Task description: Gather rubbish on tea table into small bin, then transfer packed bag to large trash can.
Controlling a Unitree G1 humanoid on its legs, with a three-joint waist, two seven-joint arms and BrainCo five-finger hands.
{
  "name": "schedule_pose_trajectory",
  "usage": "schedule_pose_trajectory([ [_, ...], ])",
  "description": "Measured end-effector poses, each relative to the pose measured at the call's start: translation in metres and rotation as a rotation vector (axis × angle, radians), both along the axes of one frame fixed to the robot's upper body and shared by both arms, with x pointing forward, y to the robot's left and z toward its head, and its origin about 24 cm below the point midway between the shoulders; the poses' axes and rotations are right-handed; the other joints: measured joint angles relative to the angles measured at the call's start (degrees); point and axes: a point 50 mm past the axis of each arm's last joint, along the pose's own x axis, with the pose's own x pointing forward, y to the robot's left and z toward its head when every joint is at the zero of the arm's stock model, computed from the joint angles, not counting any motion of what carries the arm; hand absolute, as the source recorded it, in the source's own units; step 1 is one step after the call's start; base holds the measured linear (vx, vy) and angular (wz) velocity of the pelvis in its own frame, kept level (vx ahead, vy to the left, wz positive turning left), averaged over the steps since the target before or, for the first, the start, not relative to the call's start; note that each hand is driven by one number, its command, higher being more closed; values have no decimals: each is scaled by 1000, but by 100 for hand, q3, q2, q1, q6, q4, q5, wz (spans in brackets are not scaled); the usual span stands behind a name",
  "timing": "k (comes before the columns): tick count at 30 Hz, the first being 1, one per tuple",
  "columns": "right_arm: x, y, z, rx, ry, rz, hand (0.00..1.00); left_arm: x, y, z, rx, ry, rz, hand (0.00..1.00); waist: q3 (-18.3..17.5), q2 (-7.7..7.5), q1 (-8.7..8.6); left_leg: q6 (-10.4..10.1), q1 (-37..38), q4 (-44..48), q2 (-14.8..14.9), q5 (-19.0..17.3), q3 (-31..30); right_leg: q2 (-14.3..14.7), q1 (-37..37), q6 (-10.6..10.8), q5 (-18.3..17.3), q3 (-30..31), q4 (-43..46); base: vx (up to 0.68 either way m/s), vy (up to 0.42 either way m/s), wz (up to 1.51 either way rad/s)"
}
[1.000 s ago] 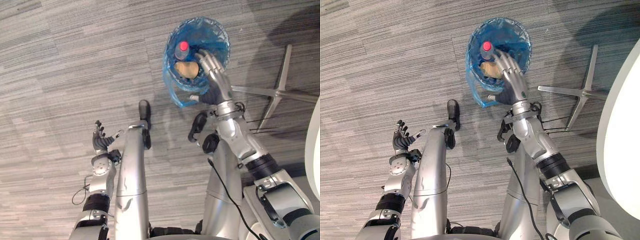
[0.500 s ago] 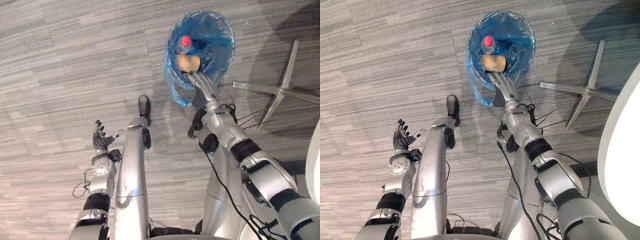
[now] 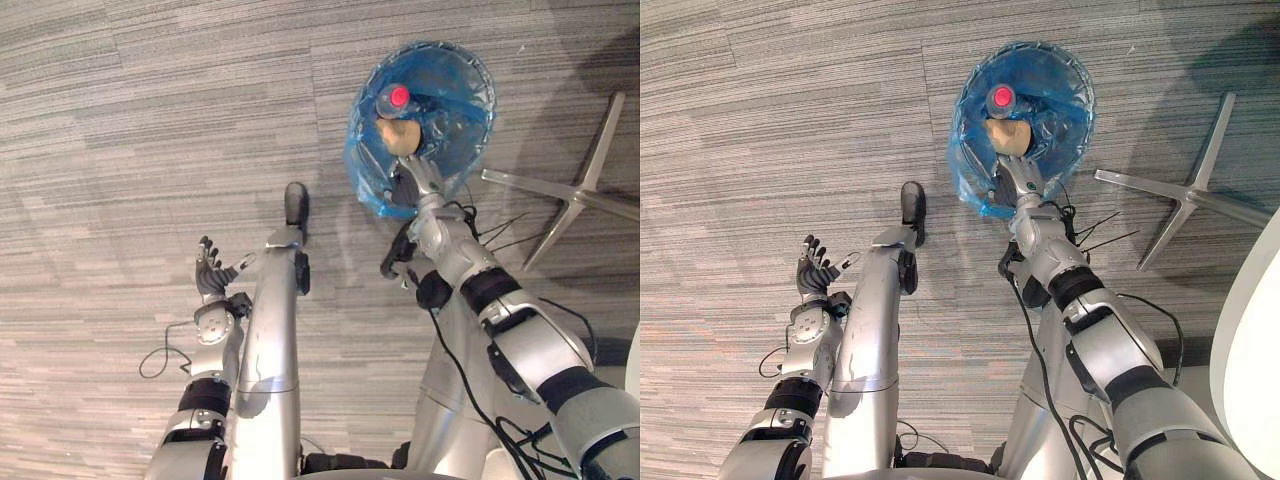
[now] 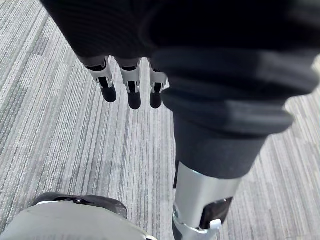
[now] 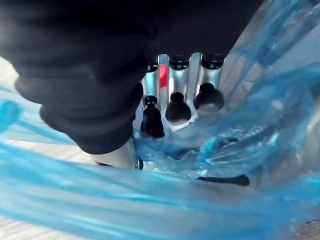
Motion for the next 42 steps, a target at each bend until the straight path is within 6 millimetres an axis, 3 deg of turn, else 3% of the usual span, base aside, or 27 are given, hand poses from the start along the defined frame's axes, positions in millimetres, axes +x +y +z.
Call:
schedule_pose_trajectory([
  [6, -19, 9, -3, 160, -21, 81, 100, 0, -4, 0, -4, 11, -18, 0, 0, -1, -14, 17, 789, -245, 5, -9, -5, 19, 829, 24, 5, -76, -265, -9, 4, 1],
  [10, -44, 18, -17, 375, 10, 167, 100, -3, -24, -9, -9, 44, -95, 0, -1, -1, -64, 36, 1776, -905, -4, 152, 53, 56, 1817, 39, 161, -196, -897, -2, 8, 8],
  [13, -70, 29, -39, 562, 94, 247, 100, -19, -34, -30, -8, 125, -146, 0, -54, -16, -159, 40, 2983, -1662, 0, 277, 224, 145, 2960, 88, 369, -214, -1650, 54, -15, -3],
  [18, -99, 32, -75, 729, 245, 281, 100, -54, -28, -62, -8, 258, -144, 0, -483, -11, -159, 47, 4530, -2653, 0, 400, 440, 295, 4445, 232, 625, -212, -2735, 141, -24, -9],
  [23, -106, 24, -103, 752, 343, 213, 100, -82, -25, -97, 20, 442, -176, 0, -900, -13, -174, 68, 5533, -3676, -67, 711, 588, 403, 5262, 321, 912, -151, -3619, 143, 15, -11],
  [24, -106, 22, -107, 744, 358, 201, 0, -85, -25, -101, 30, 462, -186, 0, -930, -10, -181, 66, 5625, -3802, -85, 770, 586, 410, 5322, 332, 943, -150, -3704, 137, 12, -6],
  [29, -102, 6, -137, 645, 451, 85, 0, -99, -17, -117, 93, 571, -224, 0, -970, 3, -305, 62, 6072, -4348, -112, 990, 615, 525, 5770, 386, 1200, -163, -4298, 61, 30, -4],
  [36, -97, -8, -157, 494, 509, 8, 0, -104, -14, -121, 120, 602, -232, 0, -982, 97, -291, 63, 6207, -4724, -183, 1242, 617, 518, 5801, 411, 1347, -150, -4480, -15, 42, 0],
  [38, -92, -11, -160, 449, 520, -14, 0, -105, -14, -122, 120, 610, -231, 0, -953, 152, -282, 66, 6180, -4715, -216, 1242, 620, 493, 5711, 412, 1345, -116, -4357, -64, 23, 0],
  [42, -72, -30, -145, 333, 467, -57, 0, -101, -13, -120, 126, 597, -228, 0, -737, 386, -285, 95, 5917, -4549, -308, 1259, 614, 375, 5357, 420, 1327, -36, -4006, -115, 23, 3],
])
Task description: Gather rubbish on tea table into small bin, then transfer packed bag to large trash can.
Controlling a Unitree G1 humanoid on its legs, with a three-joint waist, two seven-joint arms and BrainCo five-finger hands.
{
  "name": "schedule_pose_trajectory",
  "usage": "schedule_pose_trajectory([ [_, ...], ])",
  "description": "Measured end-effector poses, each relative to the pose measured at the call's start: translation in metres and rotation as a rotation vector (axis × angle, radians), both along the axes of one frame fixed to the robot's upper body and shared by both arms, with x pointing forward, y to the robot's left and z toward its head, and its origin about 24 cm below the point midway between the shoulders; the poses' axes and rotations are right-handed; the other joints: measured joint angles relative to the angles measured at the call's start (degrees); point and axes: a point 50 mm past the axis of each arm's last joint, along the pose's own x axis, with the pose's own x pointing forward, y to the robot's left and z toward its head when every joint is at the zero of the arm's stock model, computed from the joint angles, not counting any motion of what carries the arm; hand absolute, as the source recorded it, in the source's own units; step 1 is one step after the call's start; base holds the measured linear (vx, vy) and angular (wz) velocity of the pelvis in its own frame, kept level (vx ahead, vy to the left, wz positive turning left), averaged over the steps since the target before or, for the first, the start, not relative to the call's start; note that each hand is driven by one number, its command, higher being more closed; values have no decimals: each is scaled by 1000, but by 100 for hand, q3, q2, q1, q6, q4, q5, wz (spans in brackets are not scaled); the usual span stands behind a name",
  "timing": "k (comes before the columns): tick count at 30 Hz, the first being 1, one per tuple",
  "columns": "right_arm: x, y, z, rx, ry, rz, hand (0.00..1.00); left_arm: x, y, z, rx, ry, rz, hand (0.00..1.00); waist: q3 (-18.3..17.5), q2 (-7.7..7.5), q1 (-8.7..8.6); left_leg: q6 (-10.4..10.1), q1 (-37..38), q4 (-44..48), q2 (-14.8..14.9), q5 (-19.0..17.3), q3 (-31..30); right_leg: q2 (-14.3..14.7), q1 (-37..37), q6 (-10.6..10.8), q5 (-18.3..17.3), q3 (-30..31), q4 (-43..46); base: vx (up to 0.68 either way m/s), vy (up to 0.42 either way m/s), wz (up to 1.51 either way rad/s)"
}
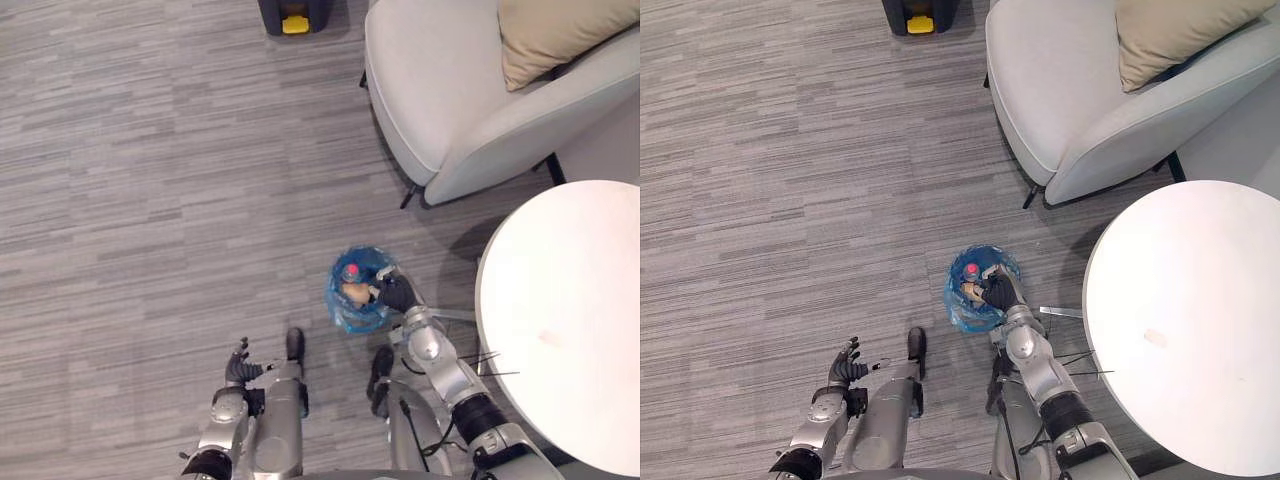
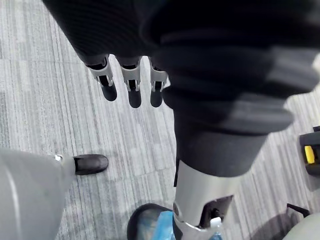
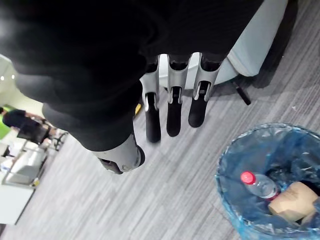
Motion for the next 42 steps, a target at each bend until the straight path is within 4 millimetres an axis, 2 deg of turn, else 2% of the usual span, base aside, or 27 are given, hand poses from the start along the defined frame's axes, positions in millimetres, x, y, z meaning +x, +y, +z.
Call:
schedule_pose_trajectory([
  [4, 14, -10, 13, -91, -44, -25, 0, 10, 1, 6, 10, -31, 20, 0, 168, 167, 3, 66, -737, 658, 22, -182, -33, -54, -596, -26, -75, 32, 382, -150, -27, 1],
  [8, 22, 1, 23, -171, -93, 21, 0, 32, -2, 21, -19, -118, 77, 0, 372, 191, 10, 86, -1653, 1464, 210, -373, -60, -43, -1309, -71, -104, 46, 799, -175, -50, -6],
  [11, 32, 12, 34, -240, -144, 21, 0, 57, -11, 45, -83, -248, 123, 0, 537, 195, 25, 121, -2467, 2006, 310, -464, -64, -40, -2036, -97, -120, 76, 1203, -154, -27, -10],
  [15, 42, 20, 55, -251, -224, 5, 0, 78, -19, 68, -133, -365, 167, 0, 798, 198, 43, 128, -3258, 2380, 353, -468, -29, -104, -2831, -127, -143, 119, 1638, -99, -32, 4],
  [18, 55, 23, 83, -289, -325, -21, 0, 100, -18, 96, -162, -483, 214, 0, 960, 192, 160, 132, -4104, 2646, 400, -470, 30, -186, -3710, -152, -163, 125, 2028, -67, -45, 8],
  [21, 62, 24, 102, -276, -379, -52, 0, 108, -16, 112, -179, -555, 227, 0, 1045, 187, 174, 133, -4702, 2922, 402, -470, 26, -286, -4312, -162, -263, 137, 2427, -29, -26, 17],
  [25, 68, 20, 111, -272, -398, -103, 0, 116, -15, 131, -194, -642, 232, 0, 1046, 186, 301, 134, -5218, 3278, 394, -470, 2, -394, -4824, -169, -426, 160, 2898, -14, -12, 15],
  [26, 70, 19, 115, -273, -411, -118, 100, 117, -13, 136, -190, -661, 235, 0, 1046, 186, 294, 134, -5348, 3306, 380, -470, 8, -431, -4955, -172, -448, 163, 2991, -17, -1, 24],
  [29, 74, 18, 124, -275, -438, -147, 100, 118, -7, 142, -179, -683, 238, 0, 1046, 185, 295, 134, -5583, 3304, 347, -470, 33, -489, -5200, -176, -467, 169, 3079, -15, 8, 18],
  [32, 78, 14, 142, -277, -487, -167, 100, 118, -4, 142, -161, -681, 230, 0, 1049, 180, 289, 134, -5765, 3293, 291, -473, 96, -575, -5414, -176, -469, 188, 3110, -15, 30, 12],
  [33, 79, 12, 143, -265, -480, -173, 100, 117, -1, 140, -149, -673, 235, 0, 1055, 173, 333, 407, -5944, 4073, 314, -657, 10, -588, -5463, -195, -482, 160, 3266, 11, 34, -6],
  [34, 79, 10, 143, -262, -476, -175, 100, 116, -1, 136, -148, -654, 238, 0, 1055, 172, 369, 344, -5944, 4226, 317, -827, -53, -599, -5494, -193, -492, 164, 3425, 6, 30, 3],
  [35, 80, 8, 147, -252, -482, -184, 100, 117, 0, 136, -131, -647, 216, 0, 1055, 173, 278, 334, -6018, 4262, 282, -871, 4, -700, -5586, -103, -562, 242, 3545, -13, 16, 18],
  [39, 83, -2, 156, -185, -482, -226, 100, 117, -4, 136, -129, -647, 195, 0, 1058, 172, 280, 307, -6082, 4085, 191, -868, 65, -777, -5610, -95, -577, 197, 3348, -44, 24, 29],
  [41, 82, 0, 153, -179, -473, -219, 100, 114, -6, 129, -131, -617, 192, 0, 1059, 162, 336, 362, -6062, 4322, 202, -906, 1, -792, -5589, -85, -568, 198, 3477, -22, 33, 2],
  [42, 82, 1, 153, -174, -475, -216, 100, 114, -5, 130, -129, -620, 193, 0, 1058, 165, 307, 361, -6057, 4309, 198, -908, 26, -807, -5587, -85, -568, 214, 3476, -36, 32, 0],
])
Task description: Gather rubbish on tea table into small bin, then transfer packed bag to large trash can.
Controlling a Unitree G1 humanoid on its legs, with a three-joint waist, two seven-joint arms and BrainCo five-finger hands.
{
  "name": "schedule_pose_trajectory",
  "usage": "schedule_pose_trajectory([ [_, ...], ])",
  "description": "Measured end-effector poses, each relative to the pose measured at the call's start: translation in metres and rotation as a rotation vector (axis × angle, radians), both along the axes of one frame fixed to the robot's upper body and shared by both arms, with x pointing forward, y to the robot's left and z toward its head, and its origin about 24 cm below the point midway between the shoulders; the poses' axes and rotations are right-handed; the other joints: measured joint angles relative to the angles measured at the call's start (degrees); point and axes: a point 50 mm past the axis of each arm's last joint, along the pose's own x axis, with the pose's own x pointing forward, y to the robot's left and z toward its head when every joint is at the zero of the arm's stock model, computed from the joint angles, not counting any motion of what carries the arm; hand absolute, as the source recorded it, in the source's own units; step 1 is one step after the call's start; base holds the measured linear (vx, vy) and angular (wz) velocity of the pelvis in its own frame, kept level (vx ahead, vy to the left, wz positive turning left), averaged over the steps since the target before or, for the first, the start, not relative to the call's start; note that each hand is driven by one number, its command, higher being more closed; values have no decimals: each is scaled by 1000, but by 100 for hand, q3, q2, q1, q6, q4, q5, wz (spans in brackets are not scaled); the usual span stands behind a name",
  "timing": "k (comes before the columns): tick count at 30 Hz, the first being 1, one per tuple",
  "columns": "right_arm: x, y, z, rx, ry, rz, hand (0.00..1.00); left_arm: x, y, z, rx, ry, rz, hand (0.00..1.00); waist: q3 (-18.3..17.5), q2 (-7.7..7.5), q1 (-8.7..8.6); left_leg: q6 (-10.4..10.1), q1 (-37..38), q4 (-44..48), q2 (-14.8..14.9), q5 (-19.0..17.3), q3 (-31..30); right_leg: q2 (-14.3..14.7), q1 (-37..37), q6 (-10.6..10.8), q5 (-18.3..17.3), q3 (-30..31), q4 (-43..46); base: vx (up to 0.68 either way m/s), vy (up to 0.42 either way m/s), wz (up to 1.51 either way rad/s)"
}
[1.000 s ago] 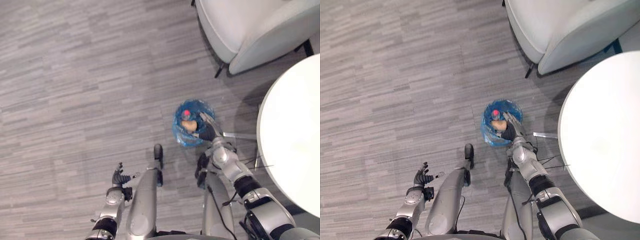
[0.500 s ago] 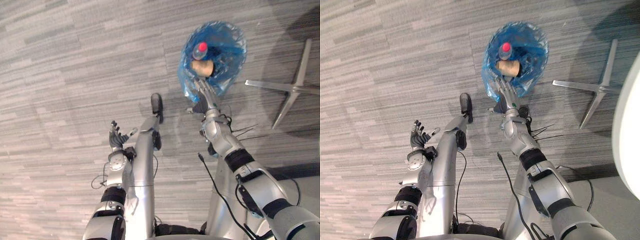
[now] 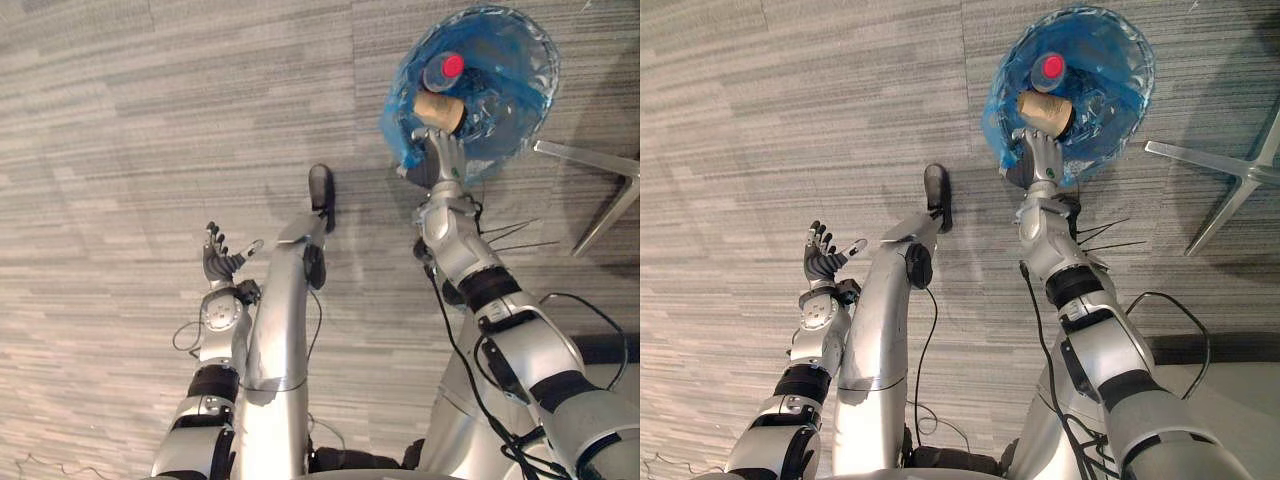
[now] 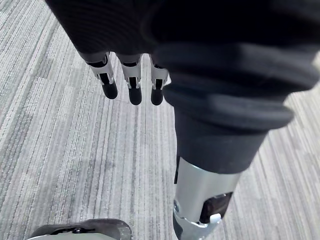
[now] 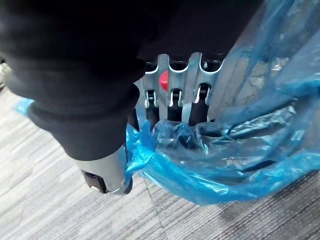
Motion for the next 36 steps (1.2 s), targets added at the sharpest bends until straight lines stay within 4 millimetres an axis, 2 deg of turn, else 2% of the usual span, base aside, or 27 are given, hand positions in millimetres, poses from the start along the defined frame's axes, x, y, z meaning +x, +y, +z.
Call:
schedule_pose_trajectory([
  [4, -3, 6, -1, 34, -12, 25, 100, 1, -1, 2, 6, -6, -8, 0, -1, -2, -6, -2, 55, -120, 5, 2, 1, 28, 81, 5, 2, -28, -120, -50, 20, 5],
  [12, -17, 17, -3, 147, -61, 97, 100, 0, 2, 1, -9, 0, 11, 0, -7, -16, -39, -59, 659, -462, 118, 43, 47, 138, 665, 3, 5, -142, -468, -41, -6, -5],
  [16, -24, 22, -4, 198, -76, 140, 100, -1, -1, -1, -17, 5, 4, 0, -8, -23, -166, -78, 992, -618, 123, 60, 55, 160, 989, -2, 21, -179, -583, -13, -18, 4],
  [21, -31, 26, -9, 275, -70, 163, 100, -2, -10, -5, -20, 28, -25, 0, -10, -33, -211, -85, 1453, -876, 187, 104, 93, 271, 1436, 3, 74, -223, -859, 2, -18, -6],
  [22, -34, 26, -14, 308, -54, 168, 100, -4, -15, -8, -23, 36, -43, 0, -11, -40, -212, -87, 1688, -999, 205, 105, 112, 301, 1674, -74, 121, -265, -1005, 23, -38, -7],
  [25, -46, 33, -35, 434, 12, 208, 100, -15, -23, -24, -20, 101, -75, 0, -41, -155, -306, -134, 2516, -1493, 214, 140, 180, 395, 2478, -121, 201, -322, -1488, 42, -38, -5],
  [26, -57, 36, -48, 519, 48, 237, 100, -23, -25, -34, -22, 140, -88, 0, -83, -236, -316, -158, 3038, -1805, 212, 156, 218, 456, 2966, -119, 243, -347, -1794, 66, -44, -3],
  [29, -75, 42, -68, 631, 107, 288, 100, -39, -21, -51, -16, 209, -88, 0, -203, -416, -326, -239, 3895, -2290, 208, 219, 314, 546, 3738, -104, 304, -347, -2246, 129, -62, -10],
  [32, -97, 44, -85, 728, 158, 343, 100, -60, -20, -70, -18, 284, -105, 0, -514, -567, -332, -285, 4802, -2802, 202, 264, 343, 657, 4635, -68, 342, -427, -2781, 176, -54, -4],
  [34, -107, 43, -91, 775, 174, 363, 100, -68, -24, -77, -20, 315, -129, 0, -677, -585, -336, -309, 5290, -3098, 179, 328, 371, 688, 5113, -43, 357, -476, -3046, 181, -38, 4],
  [36, -115, 43, -101, 802, 205, 370, 100, -82, -23, -90, -22, 371, -139, 0, -1059, -598, -340, -326, 5692, -3463, 133, 374, 389, 747, 5463, 2, 384, -468, -3347, 196, -28, -4],
])
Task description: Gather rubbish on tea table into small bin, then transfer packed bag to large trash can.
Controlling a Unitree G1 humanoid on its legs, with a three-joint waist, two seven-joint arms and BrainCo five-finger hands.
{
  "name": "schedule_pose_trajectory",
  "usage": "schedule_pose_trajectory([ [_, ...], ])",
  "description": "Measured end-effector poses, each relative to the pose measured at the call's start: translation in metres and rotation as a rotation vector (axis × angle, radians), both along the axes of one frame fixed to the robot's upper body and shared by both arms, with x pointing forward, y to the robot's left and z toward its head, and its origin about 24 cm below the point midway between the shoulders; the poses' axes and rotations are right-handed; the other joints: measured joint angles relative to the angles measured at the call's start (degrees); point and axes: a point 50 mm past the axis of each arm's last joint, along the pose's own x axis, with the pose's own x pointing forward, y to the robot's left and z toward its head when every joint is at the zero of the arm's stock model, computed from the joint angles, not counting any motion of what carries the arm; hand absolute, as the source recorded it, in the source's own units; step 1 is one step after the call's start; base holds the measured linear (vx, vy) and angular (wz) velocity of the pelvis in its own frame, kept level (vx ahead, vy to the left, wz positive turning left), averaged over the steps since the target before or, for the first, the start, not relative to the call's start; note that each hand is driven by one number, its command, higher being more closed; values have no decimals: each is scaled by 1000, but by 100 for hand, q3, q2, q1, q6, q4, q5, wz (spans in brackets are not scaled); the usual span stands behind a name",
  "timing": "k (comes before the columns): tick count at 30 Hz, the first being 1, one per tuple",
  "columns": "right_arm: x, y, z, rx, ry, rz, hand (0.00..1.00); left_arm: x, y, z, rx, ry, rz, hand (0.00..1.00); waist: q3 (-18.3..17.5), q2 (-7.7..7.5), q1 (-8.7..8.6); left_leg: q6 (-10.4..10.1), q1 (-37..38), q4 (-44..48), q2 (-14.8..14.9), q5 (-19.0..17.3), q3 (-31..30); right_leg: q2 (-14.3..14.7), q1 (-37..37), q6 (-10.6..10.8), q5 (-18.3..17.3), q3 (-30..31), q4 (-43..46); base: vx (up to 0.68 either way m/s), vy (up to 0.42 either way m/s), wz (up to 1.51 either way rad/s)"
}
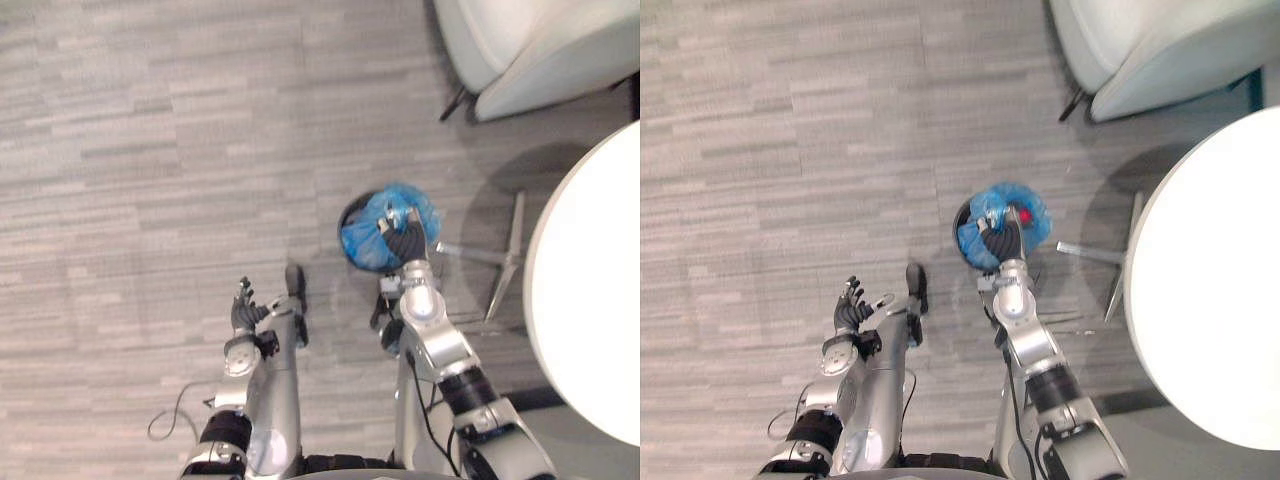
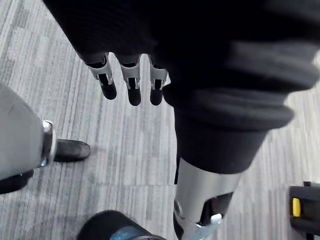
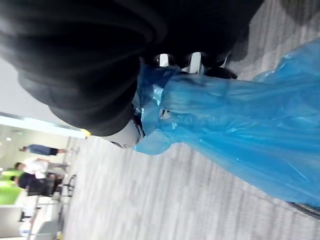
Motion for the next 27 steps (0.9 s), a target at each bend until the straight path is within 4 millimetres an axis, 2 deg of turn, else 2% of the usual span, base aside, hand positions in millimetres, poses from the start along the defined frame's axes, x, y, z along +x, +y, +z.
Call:
schedule_pose_trajectory([
  [5, -9, -13, -15, 12, 67, 13, 100, -25, 10, -20, 37, 107, -31, 0, -504, -12, -62, -42, 894, -673, -44, 86, 74, 208, 858, 70, 160, 29, -731, 185, 9, -10],
  [8, -11, -18, -10, 14, 47, 32, 100, -39, 18, -24, 53, 131, -24, 0, -588, -29, -125, -42, 1365, -869, -49, 85, 76, 302, 1292, 107, 294, 189, -1076, 118, 16, -29],
  [11, -15, -22, -1, 24, -1, 68, 100, -50, 23, -20, 57, 108, -45, 0, -832, -23, -131, -44, 1682, -1042, -48, 78, 118, 396, 1563, 138, 502, 422, -1478, 61, 37, -43],
  [14, -17, -19, 4, 23, -28, 127, 100, -56, 24, -13, 52, 75, -54, 0, -894, -6, -116, -13, 1993, -1040, -27, -40, 252, 461, 1823, 158, 684, 689, -1736, -7, 43, -46],
  [17, -19, -11, 9, 30, -51, 205, 100, -57, 24, -9, 52, 49, -60, 0, -930, 9, -45, -29, 1970, -820, -18, -268, 357, 470, 1653, 181, 746, 933, -1578, -99, 50, -51],
  [19, -17, -8, 12, 27, -65, 218, 100, -52, 24, -2, 53, 12, -73, 0, -928, 8, 14, 103, 1816, -523, -31, -389, 375, 427, 1537, 197, 733, 986, -1408, -134, 49, -12],
  [20, -14, -6, 17, 20, -86, 230, 100, -47, 26, 6, 61, -29, -72, 0, -918, 29, 28, 154, 1691, -397, 16, -408, 322, 404, 1476, 276, 664, 1019, -1217, -171, 33, 27],
  [21, -13, -4, 21, 21, -101, 237, 100, -42, 28, 13, 70, -65, -69, 0, -892, 37, 2, 154, 1579, -264, 25, -406, 272, 335, 1267, 236, 258, 1093, -417, -190, -25, 96],
  [22, -11, -6, 24, 19, -116, 227, 100, -34, 31, 23, 87, -111, -73, 0, -896, 26, 21, 126, 1537, -51, -79, -389, -96, 271, 1129, 235, -454, 1244, 1155, -143, -72, 114],
  [24, -9, 0, 31, 18, -150, 249, 100, -33, 35, 35, 108, -163, -70, 0, -912, -6, 64, 63, 1378, 167, -211, -349, -467, 359, 1335, 328, -855, 1471, 1963, -148, -174, 116],
  [25, -7, 3, 36, 13, -169, 261, 100, -33, 37, 39, 116, -183, -61, 0, -937, -57, 97, 38, 1282, 245, -251, -333, -556, 410, 1377, 312, -987, 1585, 1900, -170, -216, 88],
  [26, -2, 4, 46, 2, -205, 266, 100, -31, 40, 47, 126, -220, -45, 0, -928, 23, 189, -47, 1105, 254, -277, -245, -725, 540, 1444, 287, -1148, 1686, 1494, -192, -176, 40],
  [27, 1, 3, 52, -11, -230, 267, 100, -33, 38, 50, 121, -239, -37, 0, -945, 102, 322, -15, 1017, 52, -234, -97, -779, 677, 1553, 157, -1250, 1659, 941, -224, -140, 24],
])
